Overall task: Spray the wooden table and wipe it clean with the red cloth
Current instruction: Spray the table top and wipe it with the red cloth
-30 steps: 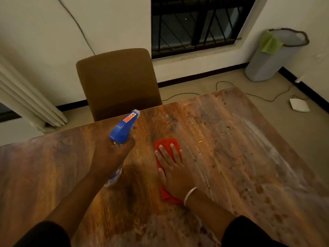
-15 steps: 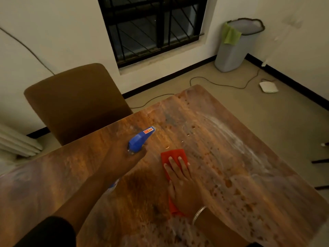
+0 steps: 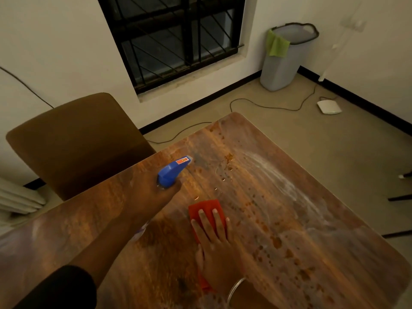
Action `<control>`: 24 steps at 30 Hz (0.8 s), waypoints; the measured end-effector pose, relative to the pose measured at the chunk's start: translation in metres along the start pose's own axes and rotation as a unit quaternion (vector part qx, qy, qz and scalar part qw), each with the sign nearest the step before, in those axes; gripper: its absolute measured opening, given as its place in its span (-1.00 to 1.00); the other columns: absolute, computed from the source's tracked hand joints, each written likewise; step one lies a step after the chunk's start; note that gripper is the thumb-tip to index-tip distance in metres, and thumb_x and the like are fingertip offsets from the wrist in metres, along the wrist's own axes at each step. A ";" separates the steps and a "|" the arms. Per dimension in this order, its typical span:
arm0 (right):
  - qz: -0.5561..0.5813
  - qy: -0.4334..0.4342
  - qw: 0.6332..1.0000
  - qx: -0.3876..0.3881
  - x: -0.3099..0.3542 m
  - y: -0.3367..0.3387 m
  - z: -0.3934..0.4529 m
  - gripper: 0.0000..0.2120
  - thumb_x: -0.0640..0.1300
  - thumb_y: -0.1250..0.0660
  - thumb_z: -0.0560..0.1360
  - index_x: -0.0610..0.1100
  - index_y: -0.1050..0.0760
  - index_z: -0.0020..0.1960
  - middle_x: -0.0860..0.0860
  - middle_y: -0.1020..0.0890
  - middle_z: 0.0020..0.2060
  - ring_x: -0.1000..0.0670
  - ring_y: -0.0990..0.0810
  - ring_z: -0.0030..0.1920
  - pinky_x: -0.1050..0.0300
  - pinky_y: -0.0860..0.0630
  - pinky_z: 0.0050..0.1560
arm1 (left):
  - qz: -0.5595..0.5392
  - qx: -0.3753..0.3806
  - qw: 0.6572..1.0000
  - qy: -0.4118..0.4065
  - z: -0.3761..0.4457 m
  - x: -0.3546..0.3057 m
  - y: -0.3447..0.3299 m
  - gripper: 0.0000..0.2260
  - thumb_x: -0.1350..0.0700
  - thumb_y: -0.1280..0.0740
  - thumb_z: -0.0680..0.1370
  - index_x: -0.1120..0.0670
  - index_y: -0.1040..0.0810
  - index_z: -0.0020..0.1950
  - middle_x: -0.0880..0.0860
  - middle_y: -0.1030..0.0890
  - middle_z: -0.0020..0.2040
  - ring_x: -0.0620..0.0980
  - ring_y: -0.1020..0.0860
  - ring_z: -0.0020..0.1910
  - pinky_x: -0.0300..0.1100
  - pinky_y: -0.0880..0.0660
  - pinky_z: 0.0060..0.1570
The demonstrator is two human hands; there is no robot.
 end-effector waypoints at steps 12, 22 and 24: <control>0.021 -0.132 0.991 -0.010 -0.125 0.031 0.129 -0.31 0.13 -0.15 0.65 0.00 -0.10 0.72 -0.17 0.00 0.72 -0.25 0.06 0.71 -0.35 -0.03 0.66 | -0.116 -0.107 0.987 0.014 -0.004 0.055 0.041 -0.74 -0.45 -0.32 0.30 -0.35 -0.50 -0.16 -0.13 -0.63 -0.31 -0.08 -0.62 -0.36 -0.01 -0.60 -0.27; 0.032 0.096 0.994 0.036 -0.032 0.009 0.076 -0.43 0.18 0.09 0.74 0.10 -0.08 0.72 -0.01 0.05 0.73 -0.13 0.14 0.73 -0.27 0.09 0.69 | -0.153 -0.237 0.957 -0.064 0.018 0.031 0.036 -0.88 0.01 -0.39 0.53 -0.20 -0.50 -0.02 0.12 -0.62 -0.19 0.14 -0.63 -0.22 0.13 -0.63 -0.12; 0.012 0.088 0.996 0.031 -0.058 0.014 0.073 -0.45 0.13 0.03 0.73 0.12 -0.12 0.71 0.00 -0.01 0.73 -0.12 0.05 0.73 -0.26 0.01 0.67 | -0.164 -0.261 0.949 -0.069 0.019 0.036 0.040 -0.83 0.09 -0.39 0.54 -0.19 -0.50 -0.01 -0.02 -0.63 -0.21 0.04 -0.64 -0.24 -0.03 -0.65 -0.17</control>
Point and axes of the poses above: each hand's wrist, its own z-axis towards the middle knuckle, its own y-axis out of the back of the hand, x = y × z, the point moved 3 cm from there along z, towards the middle knuckle
